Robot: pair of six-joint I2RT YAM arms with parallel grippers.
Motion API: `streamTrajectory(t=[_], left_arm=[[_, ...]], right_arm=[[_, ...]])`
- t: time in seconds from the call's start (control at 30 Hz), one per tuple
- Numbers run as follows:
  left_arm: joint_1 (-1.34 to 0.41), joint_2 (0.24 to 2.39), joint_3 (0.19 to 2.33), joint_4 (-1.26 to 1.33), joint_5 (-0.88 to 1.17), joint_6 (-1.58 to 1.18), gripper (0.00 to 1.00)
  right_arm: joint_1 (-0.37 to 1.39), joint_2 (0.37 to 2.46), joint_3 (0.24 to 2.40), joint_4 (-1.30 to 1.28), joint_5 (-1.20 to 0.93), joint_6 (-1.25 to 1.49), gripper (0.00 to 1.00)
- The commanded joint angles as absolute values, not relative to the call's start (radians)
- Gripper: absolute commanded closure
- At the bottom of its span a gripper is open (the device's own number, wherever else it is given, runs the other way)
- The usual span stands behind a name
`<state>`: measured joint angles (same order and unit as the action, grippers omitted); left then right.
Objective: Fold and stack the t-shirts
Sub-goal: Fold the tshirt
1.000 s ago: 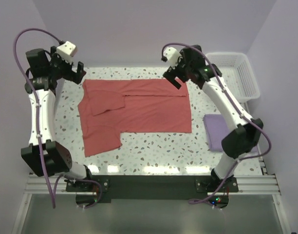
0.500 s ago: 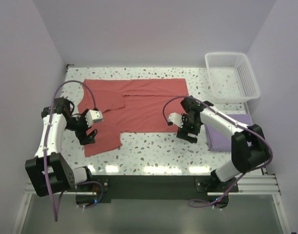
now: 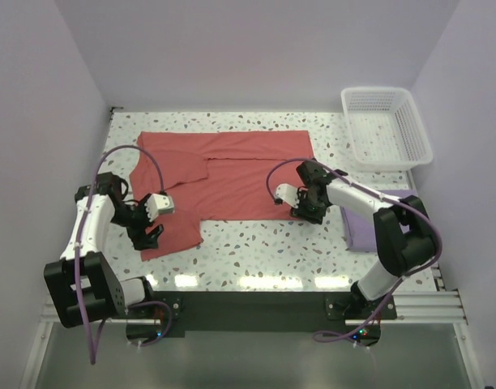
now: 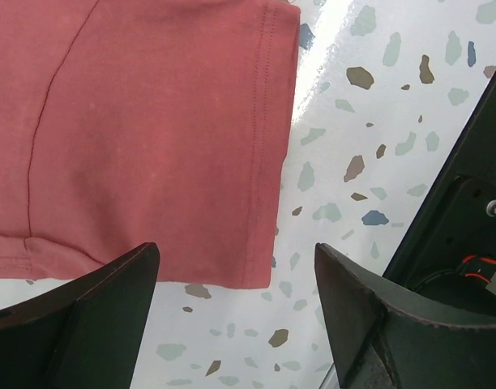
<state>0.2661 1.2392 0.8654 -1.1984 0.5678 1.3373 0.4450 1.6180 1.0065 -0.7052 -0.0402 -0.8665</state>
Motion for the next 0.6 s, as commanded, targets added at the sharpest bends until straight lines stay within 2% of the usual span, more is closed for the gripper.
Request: streamTrajectory(t=[0.0, 0.17, 0.27, 0.37, 0.47, 0.5, 0.57], left_arm=[[0.268, 1.256, 0.887, -1.155, 0.577, 1.301, 0.18], [0.267, 1.264, 0.868, -1.103, 0.528, 1.26, 0.19], [0.268, 1.249, 0.835, -1.078, 0.48, 1.288, 0.19], [0.268, 1.204, 0.782, -1.022, 0.428, 1.327, 0.19], [0.27, 1.187, 0.747, -0.968, 0.391, 1.367, 0.2], [0.268, 1.192, 0.742, -0.96, 0.384, 1.379, 0.2], [0.268, 1.206, 0.744, -0.922, 0.374, 1.376, 0.21]], right_arm=[[0.448, 1.641, 1.008, -0.65, -0.054, -0.897, 0.57], [0.448, 1.68, 0.983, -0.609, -0.057, -0.919, 0.58], [0.448, 1.693, 0.954, -0.586, -0.054, -0.931, 0.62], [0.449, 1.697, 0.942, -0.574, -0.054, -0.937, 0.69], [0.448, 1.706, 0.942, -0.575, -0.051, -0.94, 0.82], [0.448, 1.709, 0.942, -0.578, -0.051, -0.94, 0.91], [0.448, 1.713, 0.946, -0.581, -0.049, -0.939, 0.97]])
